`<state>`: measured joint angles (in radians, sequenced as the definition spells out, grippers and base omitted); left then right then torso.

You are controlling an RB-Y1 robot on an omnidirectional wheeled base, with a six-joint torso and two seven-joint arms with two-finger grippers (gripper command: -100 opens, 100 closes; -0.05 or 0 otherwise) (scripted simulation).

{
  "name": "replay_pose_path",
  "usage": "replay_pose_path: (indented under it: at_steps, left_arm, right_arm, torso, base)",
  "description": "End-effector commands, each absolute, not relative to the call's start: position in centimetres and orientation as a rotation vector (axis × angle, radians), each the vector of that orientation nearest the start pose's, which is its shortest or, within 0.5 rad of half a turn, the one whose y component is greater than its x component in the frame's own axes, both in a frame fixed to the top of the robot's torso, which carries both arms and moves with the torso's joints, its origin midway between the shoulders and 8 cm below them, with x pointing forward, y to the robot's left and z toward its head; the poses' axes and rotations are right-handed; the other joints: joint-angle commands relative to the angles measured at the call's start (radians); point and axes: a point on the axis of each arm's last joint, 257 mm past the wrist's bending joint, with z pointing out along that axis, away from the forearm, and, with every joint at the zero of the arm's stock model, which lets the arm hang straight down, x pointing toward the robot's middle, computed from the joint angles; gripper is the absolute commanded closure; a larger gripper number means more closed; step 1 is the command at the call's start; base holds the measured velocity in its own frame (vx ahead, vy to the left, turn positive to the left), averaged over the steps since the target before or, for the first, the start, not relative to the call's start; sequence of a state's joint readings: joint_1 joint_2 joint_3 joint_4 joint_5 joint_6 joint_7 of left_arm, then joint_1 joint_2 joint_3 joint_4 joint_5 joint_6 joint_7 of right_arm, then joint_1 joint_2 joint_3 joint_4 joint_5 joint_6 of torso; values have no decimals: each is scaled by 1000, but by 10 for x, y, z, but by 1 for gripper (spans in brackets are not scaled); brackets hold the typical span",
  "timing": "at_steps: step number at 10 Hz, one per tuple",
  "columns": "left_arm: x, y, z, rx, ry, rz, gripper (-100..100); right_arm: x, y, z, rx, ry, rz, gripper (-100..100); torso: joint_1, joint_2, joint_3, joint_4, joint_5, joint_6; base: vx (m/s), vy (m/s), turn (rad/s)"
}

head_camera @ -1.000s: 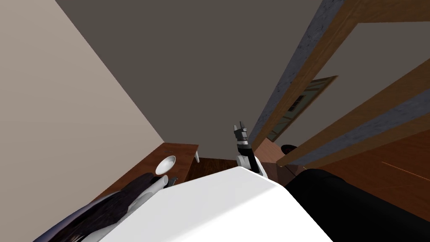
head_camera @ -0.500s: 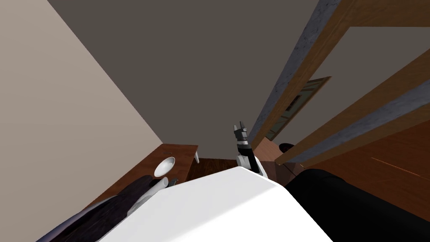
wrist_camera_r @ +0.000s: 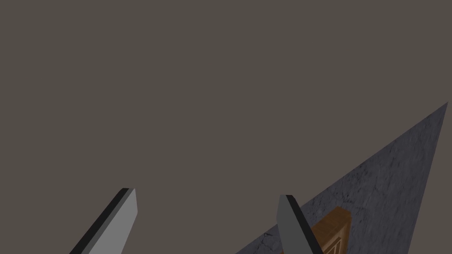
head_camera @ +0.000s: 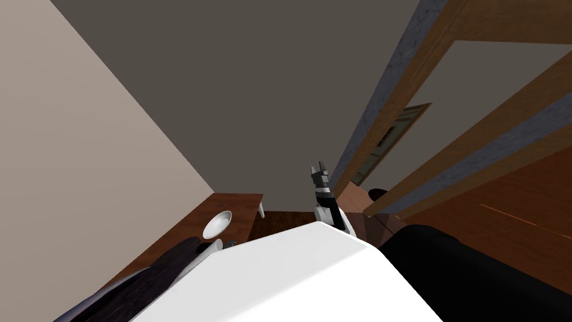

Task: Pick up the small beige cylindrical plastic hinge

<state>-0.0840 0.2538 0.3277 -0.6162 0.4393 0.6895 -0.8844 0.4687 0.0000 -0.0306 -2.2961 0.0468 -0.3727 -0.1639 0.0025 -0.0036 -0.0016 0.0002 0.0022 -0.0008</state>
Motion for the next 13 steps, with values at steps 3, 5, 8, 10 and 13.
replay_pose_path:
  at_steps: [3,5,8,10,13]
  left_arm:
    - [203,383,-642,-1887,2386,-123,-100]
    - [201,392,-640,-1923,2348,-118,-100]
    - [189,393,-643,-1936,2344,-95,-100]
    - [188,394,-643,-1937,2342,-94,100]
    - [188,393,-643,-1944,2340,-98,100]
  right_arm:
    - [363,-286,17,763,642,1380,0]
    - [363,-286,17,763,642,1380,0]
    - [363,-286,17,763,642,1380,0]
    - [363,-286,17,763,642,1380,0]
    - [363,-286,17,763,642,1380,0]
  torso:
    - [0,0,0,0,0,0]
    - [0,0,0,0,0,0]
    - [0,0,0,0,0,0]
    - [-1,0,0,0,0,0]
    - [1,0,-1,-1,1,1]
  base:
    - [12,23,-62]
    - [10,14,-21]
    - [7,13,-38]
    - [0,1,6]
    - [0,0,0]
